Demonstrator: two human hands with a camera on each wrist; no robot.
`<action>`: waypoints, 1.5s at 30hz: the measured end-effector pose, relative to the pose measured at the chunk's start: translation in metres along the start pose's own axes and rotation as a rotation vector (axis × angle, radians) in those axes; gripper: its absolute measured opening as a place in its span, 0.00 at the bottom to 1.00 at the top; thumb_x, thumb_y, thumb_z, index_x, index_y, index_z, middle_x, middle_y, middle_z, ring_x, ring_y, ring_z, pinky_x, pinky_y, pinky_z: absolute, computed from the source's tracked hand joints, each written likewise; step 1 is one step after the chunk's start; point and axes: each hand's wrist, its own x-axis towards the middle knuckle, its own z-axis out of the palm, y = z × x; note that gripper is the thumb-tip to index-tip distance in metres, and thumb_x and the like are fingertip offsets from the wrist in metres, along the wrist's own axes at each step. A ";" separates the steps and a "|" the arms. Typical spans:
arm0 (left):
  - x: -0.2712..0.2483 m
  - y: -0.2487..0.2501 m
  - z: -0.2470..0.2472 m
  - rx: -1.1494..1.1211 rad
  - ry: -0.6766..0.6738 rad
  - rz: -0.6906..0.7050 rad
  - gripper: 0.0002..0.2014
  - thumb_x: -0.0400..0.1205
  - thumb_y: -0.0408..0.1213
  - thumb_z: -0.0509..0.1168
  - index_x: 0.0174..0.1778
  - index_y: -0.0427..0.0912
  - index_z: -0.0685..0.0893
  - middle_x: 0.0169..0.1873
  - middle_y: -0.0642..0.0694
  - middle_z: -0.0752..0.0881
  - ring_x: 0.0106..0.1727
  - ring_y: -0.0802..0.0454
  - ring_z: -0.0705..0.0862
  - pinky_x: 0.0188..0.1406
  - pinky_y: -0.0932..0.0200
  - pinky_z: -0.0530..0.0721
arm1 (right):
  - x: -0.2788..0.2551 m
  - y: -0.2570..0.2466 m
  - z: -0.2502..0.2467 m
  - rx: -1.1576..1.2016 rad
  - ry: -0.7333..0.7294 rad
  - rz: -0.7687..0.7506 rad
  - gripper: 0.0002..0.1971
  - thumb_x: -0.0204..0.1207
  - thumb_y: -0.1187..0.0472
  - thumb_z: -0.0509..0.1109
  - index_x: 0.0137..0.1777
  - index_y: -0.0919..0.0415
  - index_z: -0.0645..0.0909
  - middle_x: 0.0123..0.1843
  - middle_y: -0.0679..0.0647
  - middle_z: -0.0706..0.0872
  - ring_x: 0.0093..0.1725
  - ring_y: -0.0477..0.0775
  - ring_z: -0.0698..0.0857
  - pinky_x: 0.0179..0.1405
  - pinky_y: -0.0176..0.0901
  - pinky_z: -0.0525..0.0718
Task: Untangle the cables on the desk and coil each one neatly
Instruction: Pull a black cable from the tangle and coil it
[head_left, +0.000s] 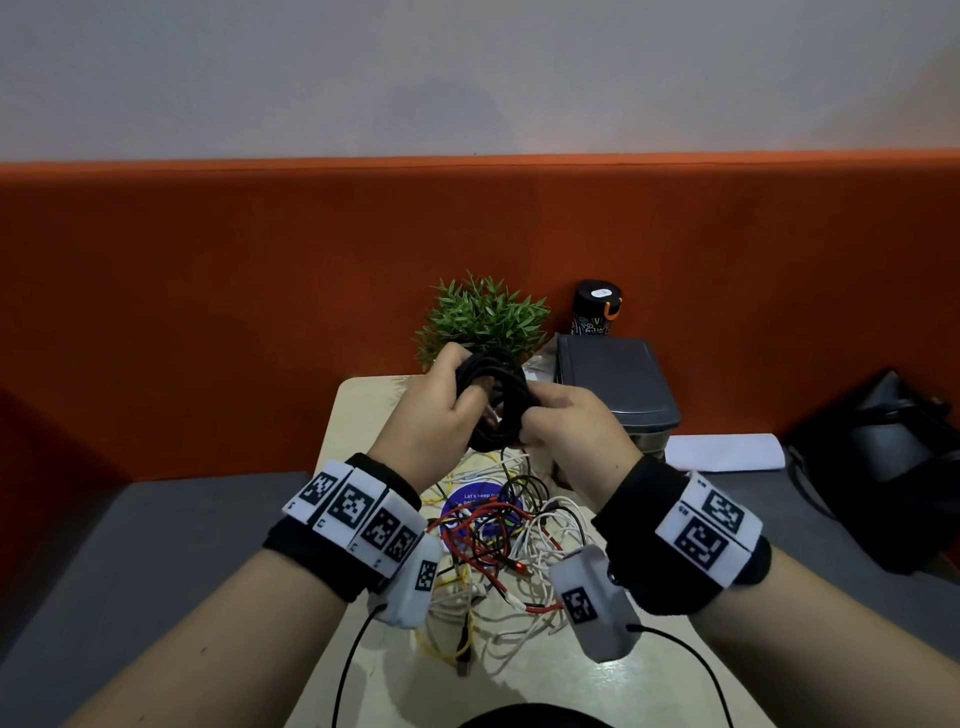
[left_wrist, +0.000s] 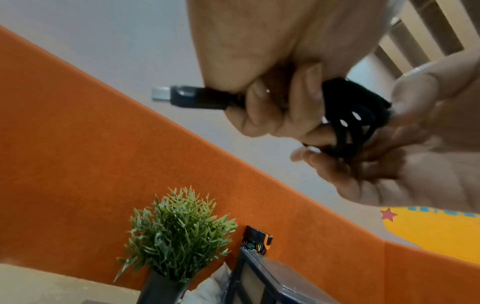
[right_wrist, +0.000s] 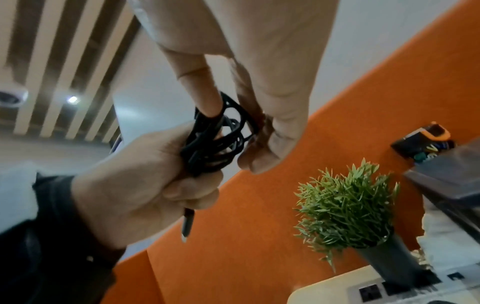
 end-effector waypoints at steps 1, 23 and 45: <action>0.000 0.001 0.000 -0.015 0.010 0.009 0.03 0.85 0.36 0.56 0.46 0.45 0.71 0.29 0.45 0.80 0.26 0.56 0.73 0.27 0.58 0.69 | 0.000 -0.002 -0.001 0.080 -0.024 0.010 0.17 0.58 0.65 0.62 0.44 0.64 0.86 0.37 0.59 0.83 0.41 0.59 0.80 0.41 0.47 0.78; 0.017 0.002 -0.014 -0.094 -0.092 0.075 0.07 0.78 0.37 0.69 0.45 0.56 0.86 0.43 0.53 0.83 0.46 0.56 0.82 0.49 0.57 0.80 | 0.011 0.014 -0.010 0.300 -0.143 -0.104 0.06 0.68 0.65 0.76 0.45 0.62 0.86 0.39 0.53 0.89 0.43 0.50 0.87 0.51 0.43 0.82; 0.010 0.011 -0.020 -0.444 -0.155 -0.140 0.09 0.67 0.21 0.75 0.36 0.38 0.85 0.29 0.43 0.79 0.19 0.61 0.72 0.18 0.70 0.68 | 0.012 -0.006 -0.022 -0.056 -0.346 0.032 0.09 0.65 0.71 0.77 0.31 0.58 0.83 0.27 0.44 0.83 0.31 0.40 0.81 0.38 0.28 0.77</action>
